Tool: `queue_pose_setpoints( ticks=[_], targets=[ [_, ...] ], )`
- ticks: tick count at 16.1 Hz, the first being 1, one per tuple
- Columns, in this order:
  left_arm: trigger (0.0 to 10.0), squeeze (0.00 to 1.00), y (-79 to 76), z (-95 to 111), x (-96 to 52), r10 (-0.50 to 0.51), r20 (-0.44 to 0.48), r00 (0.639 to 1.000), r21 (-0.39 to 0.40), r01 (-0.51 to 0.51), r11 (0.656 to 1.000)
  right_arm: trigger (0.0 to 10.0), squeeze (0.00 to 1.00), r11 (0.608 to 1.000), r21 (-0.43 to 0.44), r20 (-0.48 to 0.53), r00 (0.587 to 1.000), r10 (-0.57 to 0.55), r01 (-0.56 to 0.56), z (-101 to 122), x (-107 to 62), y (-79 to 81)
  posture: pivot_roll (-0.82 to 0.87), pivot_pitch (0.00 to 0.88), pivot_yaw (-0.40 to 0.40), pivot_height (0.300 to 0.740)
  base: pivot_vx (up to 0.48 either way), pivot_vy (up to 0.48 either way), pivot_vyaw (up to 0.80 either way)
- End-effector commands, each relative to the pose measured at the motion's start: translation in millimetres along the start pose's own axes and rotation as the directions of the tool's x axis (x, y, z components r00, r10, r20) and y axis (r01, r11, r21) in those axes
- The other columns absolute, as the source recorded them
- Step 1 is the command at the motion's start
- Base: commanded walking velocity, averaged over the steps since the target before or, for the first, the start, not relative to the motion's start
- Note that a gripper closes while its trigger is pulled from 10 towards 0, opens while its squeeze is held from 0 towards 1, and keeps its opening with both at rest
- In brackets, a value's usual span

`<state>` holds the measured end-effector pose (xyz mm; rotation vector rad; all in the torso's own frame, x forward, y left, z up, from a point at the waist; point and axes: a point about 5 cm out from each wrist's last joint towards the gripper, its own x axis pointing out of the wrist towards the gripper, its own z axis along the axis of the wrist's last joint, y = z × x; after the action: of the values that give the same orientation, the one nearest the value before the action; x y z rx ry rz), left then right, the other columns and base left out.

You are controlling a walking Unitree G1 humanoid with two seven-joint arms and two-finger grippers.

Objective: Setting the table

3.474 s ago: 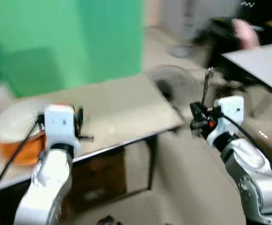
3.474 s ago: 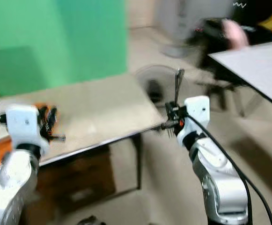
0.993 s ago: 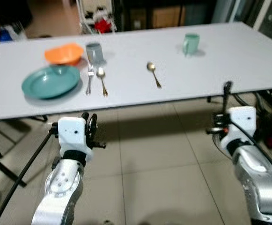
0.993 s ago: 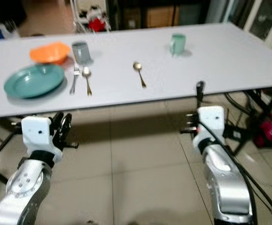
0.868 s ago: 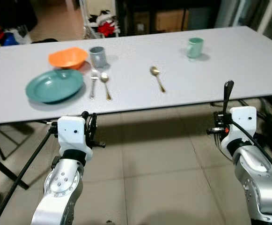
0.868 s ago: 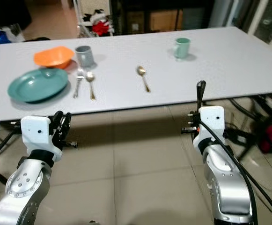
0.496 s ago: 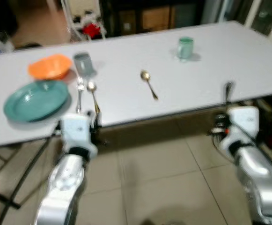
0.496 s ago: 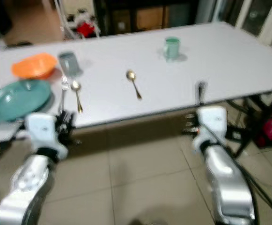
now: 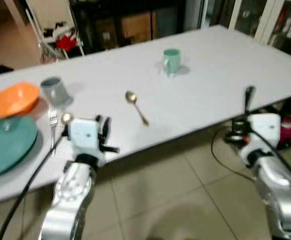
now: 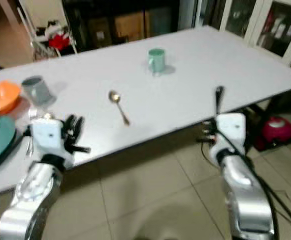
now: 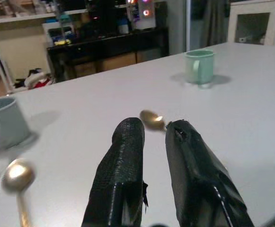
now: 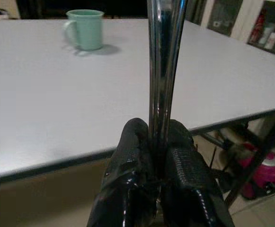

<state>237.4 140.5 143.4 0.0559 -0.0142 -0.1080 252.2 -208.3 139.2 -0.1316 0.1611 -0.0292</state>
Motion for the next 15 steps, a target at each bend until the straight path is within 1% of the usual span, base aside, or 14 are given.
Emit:
queue_pose_setpoints(
  ticks=[1, 3, 6, 7, 8, 9, 11, 12, 14, 15],
  targets=[
    [10.0, 0.0, 10.8, 0, -2.2, 0.037, 0.001, 0.999, 0.032, -0.037, 0.999, 10.0, 0.0, 0.999, 0.009, 0.038, 0.998, 0.044, -0.044, 8, 1.7, 11.7, -0.13, 0.016, 0.072, 0.74, 0.409, 0.0, 0.0],
    [10.0, 0.0, 11.3, 1, -2.5, 0.037, 0.003, 0.999, 0.035, -0.037, 0.999, 10.0, 0.0, 0.999, 0.009, 0.045, 0.998, 0.051, -0.051, 9, 2.1, 13.6, -0.13, 0.017, 0.074, 0.74, 0.407, 0.0, 0.0],
    [10.0, 0.0, 11.8, 1, -1.7, 0.037, 0.004, 0.999, 0.037, -0.037, 0.999, 10.0, 0.0, 0.997, -0.015, 0.078, 0.994, 0.076, -0.075, 15, 3.2, 16.7, -0.12, 0.019, 0.075, 0.74, 0.409, 0.0, 0.0],
    [10.0, 0.0, 11.5, 1, -1.3, 0.036, 0.005, 0.999, 0.037, -0.036, 0.999, 10.0, 0.0, 0.996, -0.03, 0.087, 0.992, 0.087, -0.084, 18, 3.9, 17.7, -0.12, 0.018, 0.076, 0.74, 0.409, 0.0, 0.0],
    [10.0, 0.0, 11.6, 1, -0.9, 0.035, 0.006, 0.999, 0.038, -0.036, 0.999, 10.0, 0.0, 0.993, -0.025, 0.104, 0.988, 0.113, -0.111, 22, 5.0, 20.7, -0.12, 0.018, 0.075, 0.74, 0.405, 0.0, 0.0],
    [10.0, 0.0, 12.3, 2, -0.6, 0.037, 0.007, 0.999, 0.04, -0.037, 0.999, 10.0, 0.0, 0.987, -0.019, 0.135, 0.978, 0.161, -0.16, 29, 6.1, 26.0, -0.12, 0.017, 0.075, 0.74, 0.405, 0.0, 0.0],
    [10.0, 0.0, 13.7, 3, 0.0, 0.039, 0.012, 0.999, 0.034, -0.039, 0.999, 10.0, 0.0, 0.976, -0.011, 0.172, 0.961, 0.217, -0.219, 37, 7.8, 32.1, -0.12, 0.012, 0.078, 0.74, 0.392, 0.0, 0.0],
    [10.0, 0.0, 14.5, 5, 0.5, 0.043, 0.023, 0.999, 0.026, -0.044, 0.999, 10.0, 0.0, 0.966, -0.012, 0.189, 0.948, 0.256, -0.258, 42, 9.0, 34.9, -0.12, 0.008, 0.081, 0.74, 0.0, 0.0, 0.0],
    [10.0, 0.0, 16.0, 7, 3.2, 0.039, 0.021, 0.999, 0.039, -0.04, 0.998, 10.0, 0.0, 0.945, 0.004, 0.231, 0.92, 0.317, -0.327, 54, 11.6, 38.9, -0.12, 0.003, 0.088, 0.74, 0.0, 0.0, 0.0],
    [10.0, 0.0, 16.3, 9, 4.7, 0.029, 0.034, 0.999, 0.039, -0.03, 0.999, 10.0, 0.0, 0.929, 0.01, 0.246, 0.901, 0.357, -0.37, 60, 13.4, 40.3, -0.12, 0.0, 0.09, 0.74, 0.0, 0.0, 0.0]
  ],
)
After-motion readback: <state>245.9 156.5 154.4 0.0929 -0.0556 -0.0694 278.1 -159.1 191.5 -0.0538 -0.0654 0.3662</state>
